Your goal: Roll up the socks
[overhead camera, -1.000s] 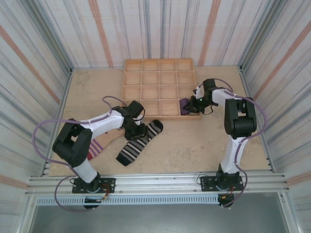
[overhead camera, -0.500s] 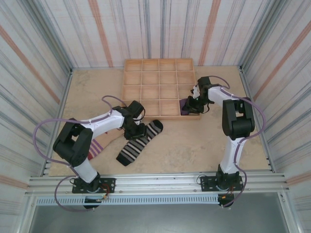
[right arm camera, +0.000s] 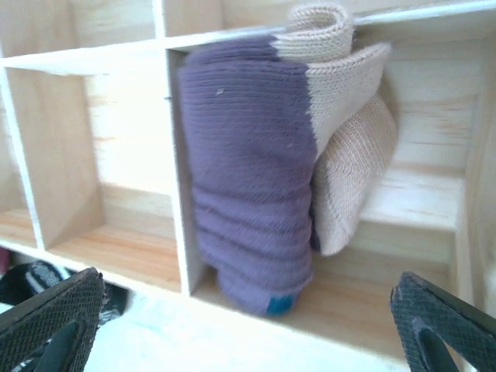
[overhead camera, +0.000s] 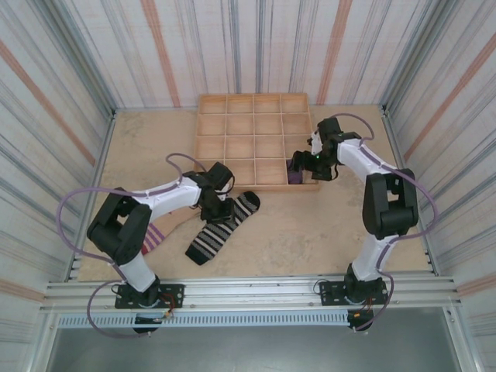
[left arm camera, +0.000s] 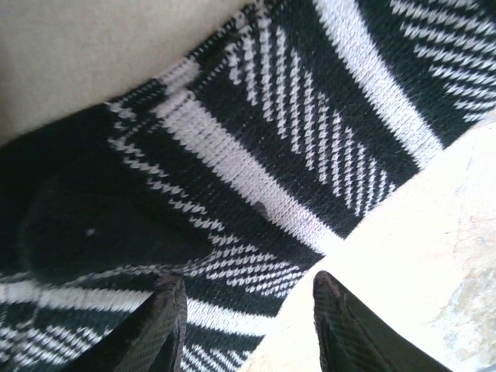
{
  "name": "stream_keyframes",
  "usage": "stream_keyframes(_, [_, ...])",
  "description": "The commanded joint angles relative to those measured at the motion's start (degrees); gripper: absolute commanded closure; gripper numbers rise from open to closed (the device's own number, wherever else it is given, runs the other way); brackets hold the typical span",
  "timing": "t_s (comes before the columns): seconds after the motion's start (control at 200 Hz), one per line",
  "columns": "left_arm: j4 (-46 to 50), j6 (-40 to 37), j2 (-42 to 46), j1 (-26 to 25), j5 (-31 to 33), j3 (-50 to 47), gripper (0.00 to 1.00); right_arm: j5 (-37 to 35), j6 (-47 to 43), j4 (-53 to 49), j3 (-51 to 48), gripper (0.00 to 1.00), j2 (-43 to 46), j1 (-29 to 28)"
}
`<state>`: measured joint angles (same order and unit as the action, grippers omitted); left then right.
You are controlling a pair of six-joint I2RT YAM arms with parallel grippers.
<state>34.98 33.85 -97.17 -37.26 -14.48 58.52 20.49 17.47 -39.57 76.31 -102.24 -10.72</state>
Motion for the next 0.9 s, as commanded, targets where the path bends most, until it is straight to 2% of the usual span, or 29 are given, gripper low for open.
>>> stream_keyframes(0.0, [-0.4, 0.7, -2.6, -1.0, 0.1, 0.3, 0.54, -2.6, 0.4, -1.4, -2.2, 0.01, 6.5, -1.0])
stream_keyframes(0.145, [-0.8, 1.3, -4.6, -3.1, 0.6, 1.1, 0.56, -3.7, 2.8, 1.2, -9.0, 0.01, 14.7, -4.5])
stream_keyframes(0.296, [-3.0, 3.1, -6.3, -5.6, -0.4, 1.6, 0.56, -8.7, 6.8, 6.0, -19.0, 0.05, 23.0, -13.1])
stream_keyframes(0.391, [-3.8, 4.7, -8.1, -7.9, -0.9, 3.6, 0.56, -10.7, 12.1, 9.8, -25.3, 0.06, 27.1, -16.2])
stream_keyframes(0.591, [-3.1, 7.9, -15.4, -13.0, -2.3, 13.7, 0.56, -14.7, 18.7, 11.1, -32.6, 0.07, 34.1, -19.5])
stream_keyframes(0.726, [-3.5, 11.7, -20.0, -14.4, -3.9, 20.4, 0.56, -17.7, 22.0, 8.7, -34.7, 0.07, 37.6, -19.5])
stream_keyframes(0.897, [-1.9, 12.8, -22.5, -15.2, -4.5, 28.3, 0.53, -18.5, 24.3, 8.2, -37.8, 0.07, 43.2, -19.7])
